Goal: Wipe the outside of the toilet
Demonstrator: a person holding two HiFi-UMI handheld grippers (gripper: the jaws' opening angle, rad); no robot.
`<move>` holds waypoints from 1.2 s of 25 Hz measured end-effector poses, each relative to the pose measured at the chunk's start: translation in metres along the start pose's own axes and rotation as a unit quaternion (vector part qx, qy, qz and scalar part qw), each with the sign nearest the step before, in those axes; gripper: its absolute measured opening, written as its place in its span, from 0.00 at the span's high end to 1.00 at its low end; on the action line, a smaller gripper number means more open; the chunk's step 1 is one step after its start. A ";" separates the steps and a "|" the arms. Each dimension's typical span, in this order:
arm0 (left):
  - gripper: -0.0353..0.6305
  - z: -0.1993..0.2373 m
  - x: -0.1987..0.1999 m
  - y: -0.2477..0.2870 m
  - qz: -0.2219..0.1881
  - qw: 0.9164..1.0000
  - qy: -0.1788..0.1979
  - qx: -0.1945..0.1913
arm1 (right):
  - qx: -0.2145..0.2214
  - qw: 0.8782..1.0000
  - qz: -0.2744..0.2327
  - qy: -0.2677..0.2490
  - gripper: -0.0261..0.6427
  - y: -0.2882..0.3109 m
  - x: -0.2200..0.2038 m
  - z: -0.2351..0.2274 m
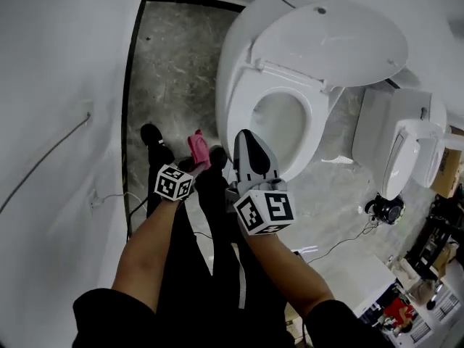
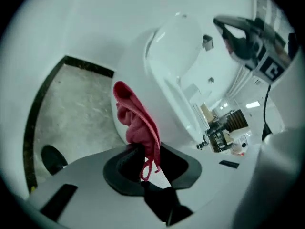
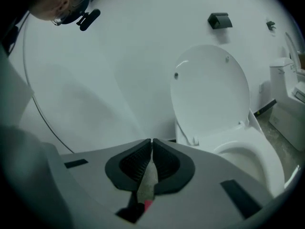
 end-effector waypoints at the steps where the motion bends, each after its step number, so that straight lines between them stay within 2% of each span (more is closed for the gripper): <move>1: 0.81 -0.007 0.026 -0.026 -0.024 1.000 0.008 0.016 | 0.013 1.000 -0.012 -0.008 0.90 -0.011 0.019 0.003; 4: 0.81 -0.044 0.097 -0.101 -0.091 0.993 0.048 0.057 | 0.051 0.996 -0.052 -0.053 0.90 -0.050 0.075 0.009; 6: 0.81 -0.085 0.138 -0.146 -0.141 0.985 0.077 0.064 | 0.065 0.991 -0.074 -0.093 0.90 -0.081 0.104 0.011; 8: 0.81 -0.134 0.172 -0.192 -0.194 0.973 0.109 0.058 | 0.076 0.987 -0.090 -0.110 0.90 -0.115 0.126 0.014; 10: 0.81 -0.178 0.201 -0.237 -0.245 0.958 0.139 0.048 | 0.078 0.985 -0.109 -0.106 0.90 -0.142 0.144 0.021; 12: 0.81 -0.216 0.215 -0.279 -0.281 0.946 0.157 0.043 | 0.070 0.984 -0.125 -0.103 0.90 -0.171 0.157 0.033; 15: 0.81 -0.270 0.222 -0.333 -0.314 0.929 0.190 0.050 | 0.063 0.979 -0.161 -0.110 0.90 -0.222 0.181 0.060; 19: 0.81 -0.347 0.230 -0.402 -0.365 0.897 0.244 0.047 | 0.081 0.963 -0.214 -0.145 0.90 -0.296 0.219 0.096; 24: 0.81 -0.409 0.203 -0.471 -0.431 0.862 0.266 0.014 | 0.089 0.952 -0.227 -0.188 0.90 -0.374 0.210 0.121; 26: 0.81 -0.435 0.194 -0.493 -0.444 0.852 0.278 0.003 | 0.087 0.948 -0.238 -0.192 0.90 -0.407 0.211 0.122; 30: 0.81 -0.472 0.161 -0.516 -0.454 0.841 0.294 -0.006 | 0.081 0.943 -0.249 -0.206 0.90 -0.463 0.207 0.116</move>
Point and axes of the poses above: the fingertips, and each gripper's own axes: y forward along the fingers, z to its left, x out of its top, the point moved 4 cm from there along -y, backward along the fingers, and after that the axes turned 1 degree about -x, right-handed, at the moved point
